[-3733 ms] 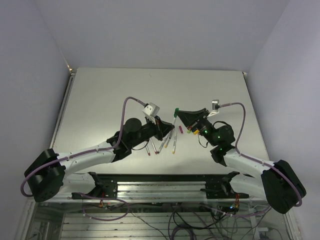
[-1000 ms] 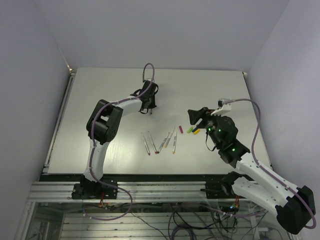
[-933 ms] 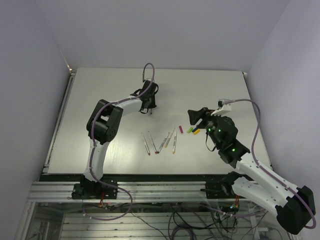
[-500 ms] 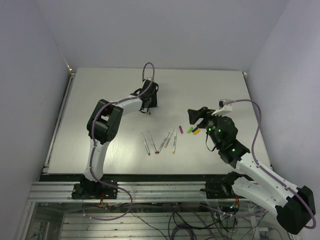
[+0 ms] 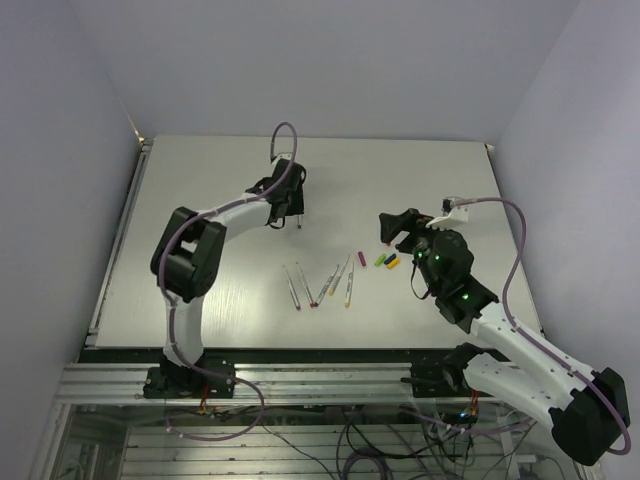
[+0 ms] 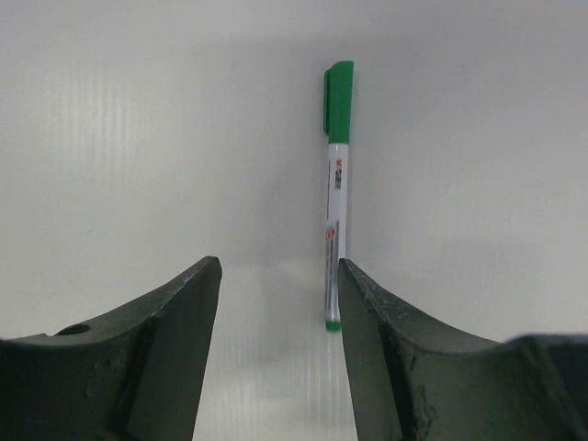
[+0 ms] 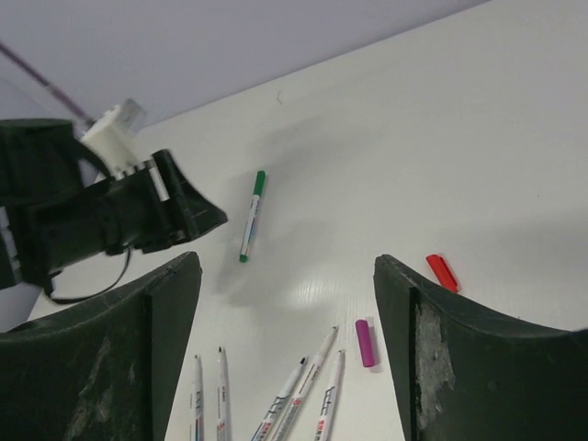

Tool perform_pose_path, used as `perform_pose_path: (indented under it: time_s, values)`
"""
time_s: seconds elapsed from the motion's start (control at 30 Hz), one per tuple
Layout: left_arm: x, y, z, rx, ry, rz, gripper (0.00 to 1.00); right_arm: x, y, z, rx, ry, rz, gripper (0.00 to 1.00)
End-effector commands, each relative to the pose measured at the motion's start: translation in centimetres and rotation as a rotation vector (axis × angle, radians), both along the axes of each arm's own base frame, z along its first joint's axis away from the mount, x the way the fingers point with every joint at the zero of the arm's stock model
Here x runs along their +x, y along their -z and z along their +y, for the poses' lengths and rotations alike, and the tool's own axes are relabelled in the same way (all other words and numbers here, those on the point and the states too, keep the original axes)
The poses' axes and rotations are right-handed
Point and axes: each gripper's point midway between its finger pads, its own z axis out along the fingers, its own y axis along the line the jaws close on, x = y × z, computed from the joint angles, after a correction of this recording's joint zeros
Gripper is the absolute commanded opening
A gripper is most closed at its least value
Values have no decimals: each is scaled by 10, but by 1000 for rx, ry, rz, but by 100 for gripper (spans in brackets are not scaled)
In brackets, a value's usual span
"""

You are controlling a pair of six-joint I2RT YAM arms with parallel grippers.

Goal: Insert the pens into the pen caps

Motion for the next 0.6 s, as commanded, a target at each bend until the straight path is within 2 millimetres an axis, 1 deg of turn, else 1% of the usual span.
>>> perform_pose_path:
  time_s: [0.0, 0.07, 0.13, 0.17, 0.2, 0.23, 0.27, 0.4, 0.5, 0.57]
  values:
    - [-8, -52, 7, -62, -8, -105, 64, 4, -18, -14, 20, 71, -48, 71]
    - [-20, -59, 4, -98, 20, -101, 65, 5, -17, -18, -4, 91, -47, 64]
    - [-34, -61, 3, -120, 45, -90, 65, 5, -14, -24, -27, 115, -36, 61]
    - [-46, -54, 4, -120, 56, -69, 65, 5, -10, -26, -42, 125, -24, 61]
    - [-53, -56, 4, -124, 60, -68, 65, 5, -7, -28, -51, 137, -14, 60]
    - [-64, -51, 5, -121, 59, -52, 65, 6, -3, -31, -58, 150, -1, 60]
    - [-78, -43, 7, -110, 63, -29, 65, 5, 1, -32, -62, 160, 9, 60]
    - [-130, -24, 3, -55, 90, 41, 60, 3, 14, -38, -72, 182, 35, 60]
    - [-167, -13, -3, -31, 120, 81, 60, 0, 20, -41, -80, 190, 49, 60]
    - [-186, -8, -8, -49, 140, 105, 60, -1, 24, -43, -85, 195, 58, 60]
